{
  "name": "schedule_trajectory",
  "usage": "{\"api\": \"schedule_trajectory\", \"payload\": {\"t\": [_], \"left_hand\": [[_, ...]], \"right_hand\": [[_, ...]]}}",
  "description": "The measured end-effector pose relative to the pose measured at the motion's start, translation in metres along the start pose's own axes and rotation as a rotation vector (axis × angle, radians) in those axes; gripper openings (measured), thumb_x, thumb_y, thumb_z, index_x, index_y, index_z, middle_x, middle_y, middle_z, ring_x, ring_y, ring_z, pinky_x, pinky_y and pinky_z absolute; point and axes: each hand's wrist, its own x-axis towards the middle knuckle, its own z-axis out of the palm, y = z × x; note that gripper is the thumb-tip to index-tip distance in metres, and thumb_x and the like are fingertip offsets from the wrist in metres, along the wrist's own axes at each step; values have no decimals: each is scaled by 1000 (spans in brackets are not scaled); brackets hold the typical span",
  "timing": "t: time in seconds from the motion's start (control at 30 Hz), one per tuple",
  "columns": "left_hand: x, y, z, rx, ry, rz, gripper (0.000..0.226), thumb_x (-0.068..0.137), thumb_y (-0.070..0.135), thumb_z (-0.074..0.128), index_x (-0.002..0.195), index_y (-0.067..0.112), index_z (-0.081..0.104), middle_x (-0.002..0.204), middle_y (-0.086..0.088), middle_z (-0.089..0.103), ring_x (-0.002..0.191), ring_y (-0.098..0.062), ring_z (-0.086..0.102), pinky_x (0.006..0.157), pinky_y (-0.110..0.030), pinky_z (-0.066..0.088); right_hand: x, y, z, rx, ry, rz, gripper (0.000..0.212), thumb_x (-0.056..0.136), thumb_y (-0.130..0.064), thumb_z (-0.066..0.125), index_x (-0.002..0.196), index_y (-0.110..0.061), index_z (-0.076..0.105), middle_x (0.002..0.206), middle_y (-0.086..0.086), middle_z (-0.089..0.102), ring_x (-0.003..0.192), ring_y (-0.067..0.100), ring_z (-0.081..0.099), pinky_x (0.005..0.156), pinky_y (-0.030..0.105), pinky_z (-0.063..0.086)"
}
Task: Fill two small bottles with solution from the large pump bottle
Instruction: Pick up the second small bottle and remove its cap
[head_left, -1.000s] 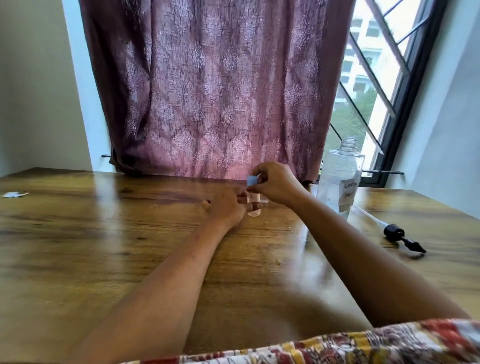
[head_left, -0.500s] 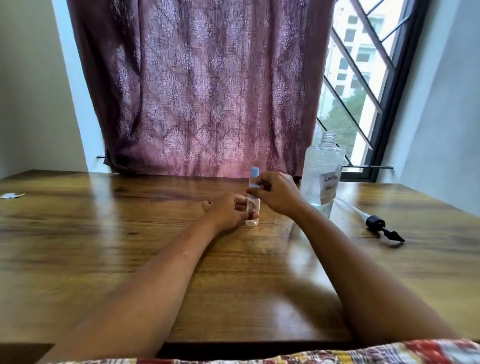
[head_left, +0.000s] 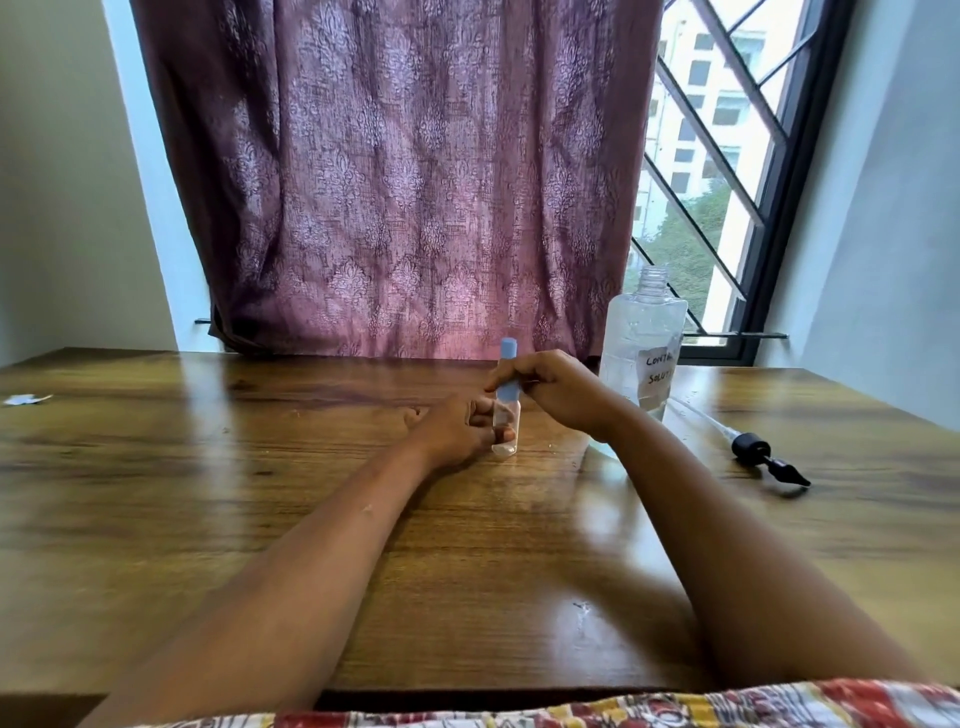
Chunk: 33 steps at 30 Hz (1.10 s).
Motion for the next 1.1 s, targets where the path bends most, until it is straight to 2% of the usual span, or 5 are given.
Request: {"api": "schedule_trajectory", "payload": {"t": [0.27,0.4,0.63,0.87,1.1], "left_hand": [[-2,2,0,-18,32,70,14,78,19,74,80,26,62,84,8,69,91,-10,64,101,-42,39],[0,4,0,89,38,32,14,78,31,73,75,29,59,73,13,65,92,-13,62,106,-51,30],[7,0,1,151,56,8,18,80,35,71,93,24,66,100,5,72,111,-20,60,111,-49,26],[6,-2,2,178,84,-15,35,78,44,70,110,33,65,108,15,68,115,-9,52,108,-48,13],[4,-1,2,221,103,3,31,79,47,68,106,32,65,102,17,69,110,-7,55,107,-47,14]], "right_hand": [[8,-14,19,344,101,66,6,81,-23,64,75,-25,63,66,-7,61,66,9,56,68,27,45],[16,-12,19,511,196,122,9,81,-15,70,86,-17,63,63,0,59,56,10,54,59,24,43],[10,0,4,-283,216,99,36,66,-40,81,88,-15,68,76,-6,59,67,6,51,58,17,38],[0,-4,-15,-235,61,130,44,73,-24,78,114,-19,66,87,-2,63,79,11,58,78,23,47],[7,-9,6,-314,164,14,17,79,-22,72,93,-14,67,81,-3,59,76,14,56,57,6,32]]}}
